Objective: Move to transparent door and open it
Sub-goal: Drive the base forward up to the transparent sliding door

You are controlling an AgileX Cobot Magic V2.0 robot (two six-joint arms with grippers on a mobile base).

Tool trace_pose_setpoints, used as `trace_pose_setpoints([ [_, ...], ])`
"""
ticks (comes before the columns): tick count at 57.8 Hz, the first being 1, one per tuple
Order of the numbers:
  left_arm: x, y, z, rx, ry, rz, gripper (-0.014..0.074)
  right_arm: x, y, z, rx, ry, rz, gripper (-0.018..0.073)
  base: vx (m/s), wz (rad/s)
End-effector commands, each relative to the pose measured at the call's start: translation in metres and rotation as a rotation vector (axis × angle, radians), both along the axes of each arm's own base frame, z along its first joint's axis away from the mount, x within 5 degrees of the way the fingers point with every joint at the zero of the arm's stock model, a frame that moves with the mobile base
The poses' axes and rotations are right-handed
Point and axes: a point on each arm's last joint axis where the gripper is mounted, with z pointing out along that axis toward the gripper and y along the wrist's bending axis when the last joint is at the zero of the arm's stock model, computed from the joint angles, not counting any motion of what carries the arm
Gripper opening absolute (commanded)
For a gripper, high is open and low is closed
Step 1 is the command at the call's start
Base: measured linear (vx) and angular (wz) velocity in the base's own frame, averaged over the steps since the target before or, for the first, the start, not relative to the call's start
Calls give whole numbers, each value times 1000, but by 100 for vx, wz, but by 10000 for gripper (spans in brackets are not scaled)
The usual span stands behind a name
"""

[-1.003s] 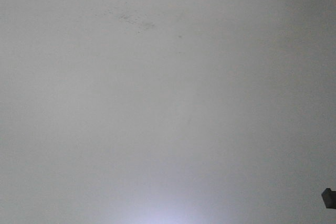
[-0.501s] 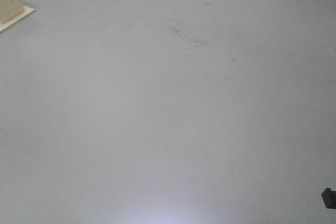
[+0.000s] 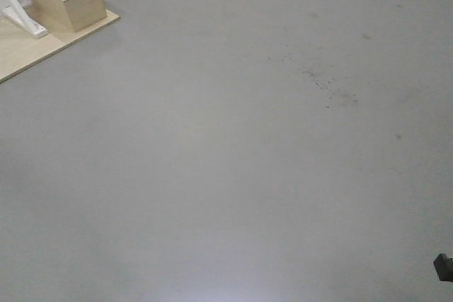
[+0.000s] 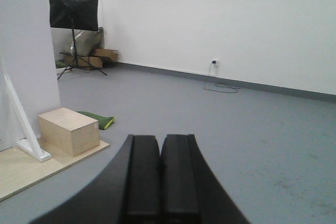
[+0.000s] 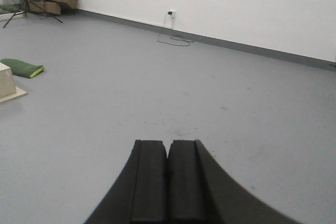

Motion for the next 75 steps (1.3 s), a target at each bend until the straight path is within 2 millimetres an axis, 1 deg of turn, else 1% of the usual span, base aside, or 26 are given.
trace_pose_setpoints([
  [1,0,0,-2,-18,-60,-9,-6,0,0,4,-11,-83,2,-8,51,40],
  [75,0,0,-2,-18,-60,-9,-6,0,0,3,-11,-77,1,-8,52,44],
])
